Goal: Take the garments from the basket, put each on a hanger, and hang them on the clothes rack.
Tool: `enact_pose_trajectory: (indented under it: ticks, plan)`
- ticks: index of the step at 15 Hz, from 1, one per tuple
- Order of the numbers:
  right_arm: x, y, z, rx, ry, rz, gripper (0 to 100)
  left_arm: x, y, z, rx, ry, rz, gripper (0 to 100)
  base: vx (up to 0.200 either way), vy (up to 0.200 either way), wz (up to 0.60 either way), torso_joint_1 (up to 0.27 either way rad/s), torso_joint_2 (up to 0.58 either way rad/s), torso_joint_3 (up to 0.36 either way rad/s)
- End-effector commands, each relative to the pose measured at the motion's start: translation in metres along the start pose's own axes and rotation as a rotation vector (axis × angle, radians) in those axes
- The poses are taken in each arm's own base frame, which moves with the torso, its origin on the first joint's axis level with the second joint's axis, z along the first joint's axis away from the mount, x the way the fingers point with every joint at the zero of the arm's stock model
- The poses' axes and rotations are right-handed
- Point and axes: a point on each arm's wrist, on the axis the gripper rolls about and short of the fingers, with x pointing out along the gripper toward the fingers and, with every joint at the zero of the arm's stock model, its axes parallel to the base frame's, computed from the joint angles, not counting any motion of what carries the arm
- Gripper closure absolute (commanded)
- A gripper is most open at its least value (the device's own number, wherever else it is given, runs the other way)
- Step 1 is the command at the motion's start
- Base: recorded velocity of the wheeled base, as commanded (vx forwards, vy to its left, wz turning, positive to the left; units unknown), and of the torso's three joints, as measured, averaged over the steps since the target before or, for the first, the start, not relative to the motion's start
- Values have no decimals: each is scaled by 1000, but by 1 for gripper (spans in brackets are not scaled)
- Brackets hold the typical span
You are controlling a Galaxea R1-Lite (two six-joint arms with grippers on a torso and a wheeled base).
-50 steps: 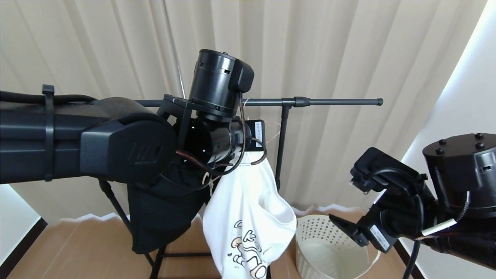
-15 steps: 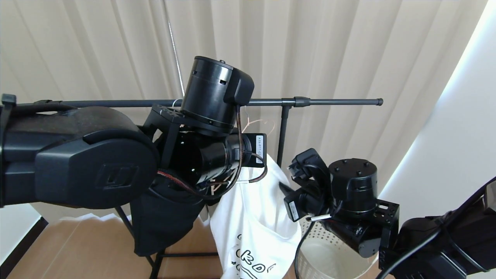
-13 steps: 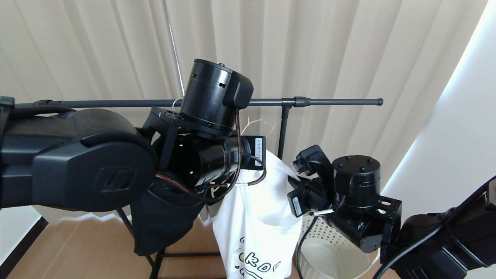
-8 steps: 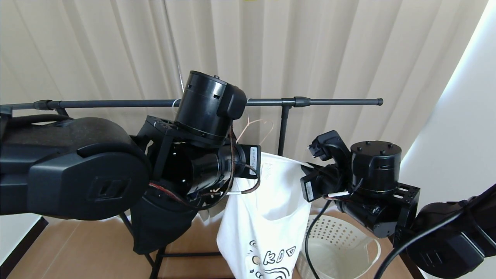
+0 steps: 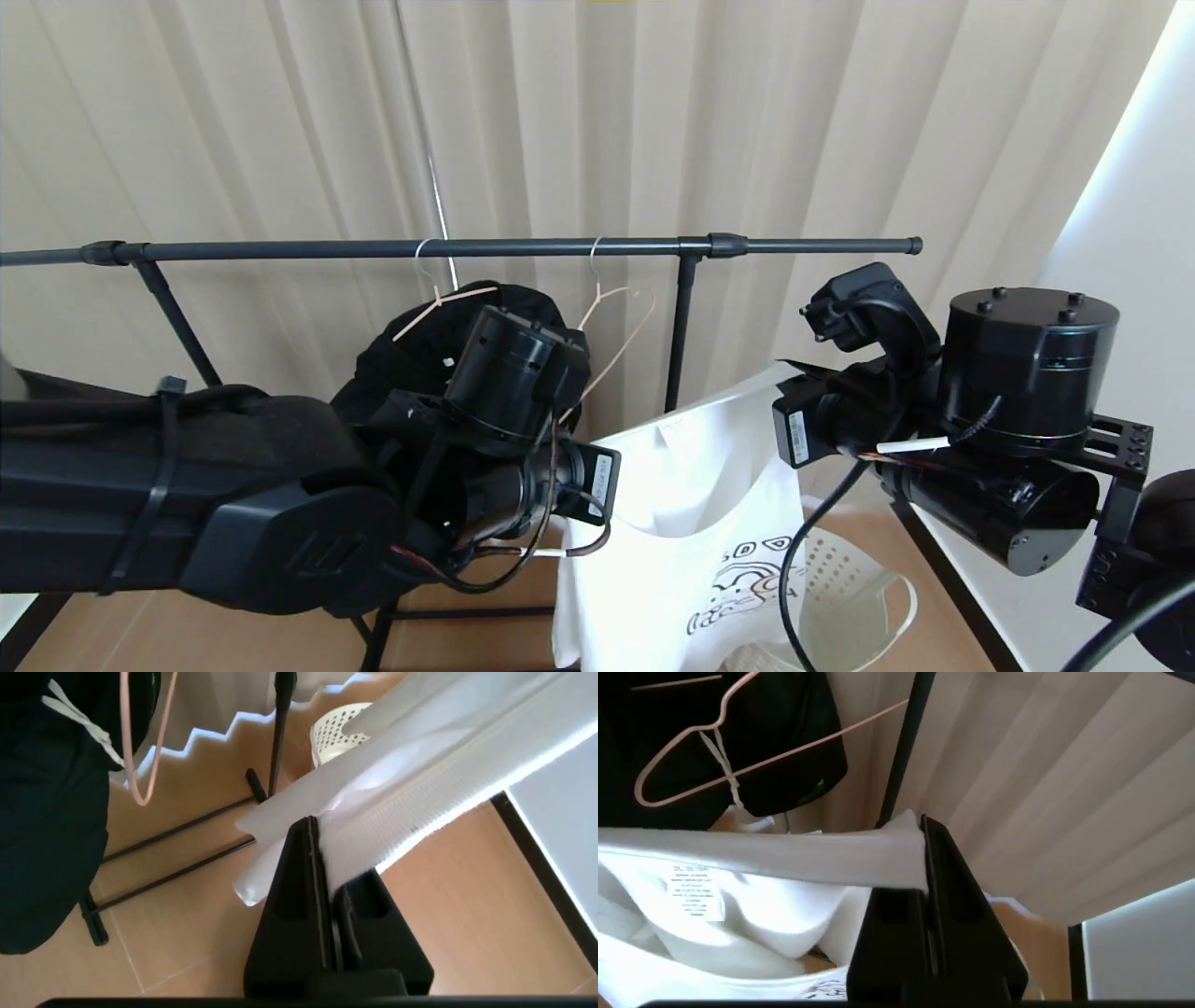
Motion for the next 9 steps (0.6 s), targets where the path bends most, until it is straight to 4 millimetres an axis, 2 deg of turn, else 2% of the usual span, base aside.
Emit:
enact_pose_trajectory:
  ticks: [1,2,3,9]
  plan:
    - [-13,10,6,-3,-28,14,100,19,-3,-15,17,58,12,100,0,0,0,0,0,0]
    - [-14,12,6,-6,-26,9,100,21,-5,-16,22,60,8,100,0,0,0,0,0,0]
    - [-14,18,3,-15,-19,18,100,23,-8,-17,24,51,-2,0,0,0,0,0,0,0]
    - [-13,28,0,-30,-8,16,100,30,-20,-22,48,41,-38,0,0,0,0,0,0,0]
